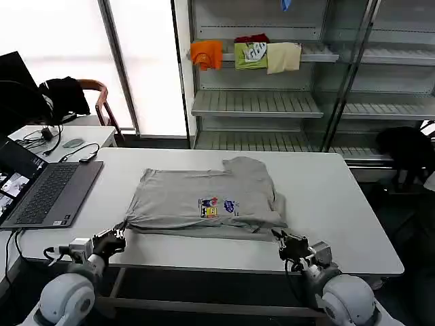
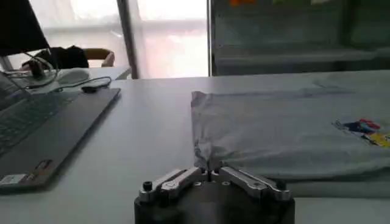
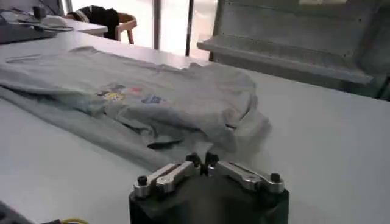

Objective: Fold and organize the clothes.

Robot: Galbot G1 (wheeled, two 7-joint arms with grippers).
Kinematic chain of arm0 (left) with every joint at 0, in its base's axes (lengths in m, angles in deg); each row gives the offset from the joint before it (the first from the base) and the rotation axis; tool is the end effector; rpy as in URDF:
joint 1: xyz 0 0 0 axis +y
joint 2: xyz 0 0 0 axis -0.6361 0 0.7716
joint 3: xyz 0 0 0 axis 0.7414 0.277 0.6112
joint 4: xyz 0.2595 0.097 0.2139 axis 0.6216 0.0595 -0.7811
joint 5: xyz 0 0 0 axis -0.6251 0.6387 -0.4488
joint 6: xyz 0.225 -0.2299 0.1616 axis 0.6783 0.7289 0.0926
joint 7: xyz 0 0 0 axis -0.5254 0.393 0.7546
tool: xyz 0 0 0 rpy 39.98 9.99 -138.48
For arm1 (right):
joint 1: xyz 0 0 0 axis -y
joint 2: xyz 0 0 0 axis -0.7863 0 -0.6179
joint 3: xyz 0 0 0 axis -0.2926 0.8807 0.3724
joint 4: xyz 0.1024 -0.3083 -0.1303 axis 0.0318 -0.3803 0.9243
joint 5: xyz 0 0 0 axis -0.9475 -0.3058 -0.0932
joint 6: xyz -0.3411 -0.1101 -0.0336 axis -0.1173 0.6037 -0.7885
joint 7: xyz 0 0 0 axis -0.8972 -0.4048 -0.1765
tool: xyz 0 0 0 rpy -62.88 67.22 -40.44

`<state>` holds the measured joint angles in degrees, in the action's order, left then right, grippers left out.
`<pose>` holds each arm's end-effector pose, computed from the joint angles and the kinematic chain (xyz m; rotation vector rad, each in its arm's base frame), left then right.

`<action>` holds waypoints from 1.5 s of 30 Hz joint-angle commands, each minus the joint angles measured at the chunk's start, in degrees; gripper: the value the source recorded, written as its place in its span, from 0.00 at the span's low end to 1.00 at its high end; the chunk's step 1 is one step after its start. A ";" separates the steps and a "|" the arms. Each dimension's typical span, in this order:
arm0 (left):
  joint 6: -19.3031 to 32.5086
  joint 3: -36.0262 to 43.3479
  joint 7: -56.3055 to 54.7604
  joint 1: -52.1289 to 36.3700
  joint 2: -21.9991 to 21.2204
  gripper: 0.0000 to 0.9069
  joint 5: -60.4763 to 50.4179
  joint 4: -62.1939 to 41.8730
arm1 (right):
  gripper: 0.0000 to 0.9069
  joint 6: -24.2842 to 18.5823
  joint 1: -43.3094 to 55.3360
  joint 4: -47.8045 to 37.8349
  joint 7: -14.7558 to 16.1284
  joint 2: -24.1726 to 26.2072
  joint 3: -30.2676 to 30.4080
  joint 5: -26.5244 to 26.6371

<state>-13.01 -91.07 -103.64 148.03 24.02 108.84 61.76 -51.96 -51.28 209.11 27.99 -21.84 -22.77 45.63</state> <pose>0.2547 0.1073 -0.2424 0.0076 -2.6976 -0.0887 0.2531 -0.0501 -0.2388 0.5434 -2.6504 0.2690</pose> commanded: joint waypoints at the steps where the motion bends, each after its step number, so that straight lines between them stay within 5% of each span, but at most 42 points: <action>1: -1.10 -7.04 -10.08 19.99 -0.78 0.00 -0.14 20.34 | 0.00 0.22 -9.20 7.60 -0.48 5.69 -4.36 2.91; 9: -1.20 -7.90 -10.85 22.27 -1.49 0.02 -0.85 19.69 | 0.00 0.46 -13.71 9.27 -1.95 7.30 -7.00 3.70; 11: -1.25 -6.85 -11.36 20.26 -1.88 0.79 -0.89 17.92 | 0.53 1.14 -13.79 9.05 -3.20 6.75 -6.24 3.63; 12: -1.33 -6.34 -11.58 19.11 -2.09 1.00 -0.94 17.44 | 1.00 1.23 -13.73 8.85 -3.78 6.36 -5.90 3.41; 21: -1.14 -5.98 -10.87 16.88 -2.07 1.00 -1.85 14.81 | 1.00 1.19 -14.96 8.65 -11.09 3.22 -4.85 3.32; 28: -1.19 -6.62 -10.98 18.29 -1.87 1.00 -3.00 18.41 | 1.00 1.33 -16.33 11.28 -21.14 1.33 -5.34 4.13; 35: -2.25 -6.77 -10.97 16.97 -1.70 1.00 -3.51 24.59 | 1.00 -0.29 -17.06 14.66 -27.13 -0.02 -11.67 4.60; 39: -2.02 -6.42 -9.52 10.15 -0.85 1.00 -2.40 24.15 | 1.00 -2.12 -13.82 17.24 -22.45 -0.31 -15.25 4.33; 42: 0.66 -7.10 -3.99 4.63 0.27 1.00 -0.83 19.01 | 1.00 -4.71 -5.09 14.31 -14.86 -0.41 -13.85 4.09; 43: 1.60 -7.23 -2.17 3.72 0.56 1.00 -1.41 17.47 | 1.00 -4.71 -4.50 13.84 -14.86 -0.41 -13.56 4.09; 45: 3.31 -7.42 2.14 0.63 1.02 1.00 -1.93 13.21 | 1.00 -5.08 1.91 11.28 -8.58 -0.25 -12.13 4.74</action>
<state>-14.32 -97.88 -112.62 161.16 23.57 106.42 82.67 -54.11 -62.14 222.60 10.16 -21.65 -33.86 49.92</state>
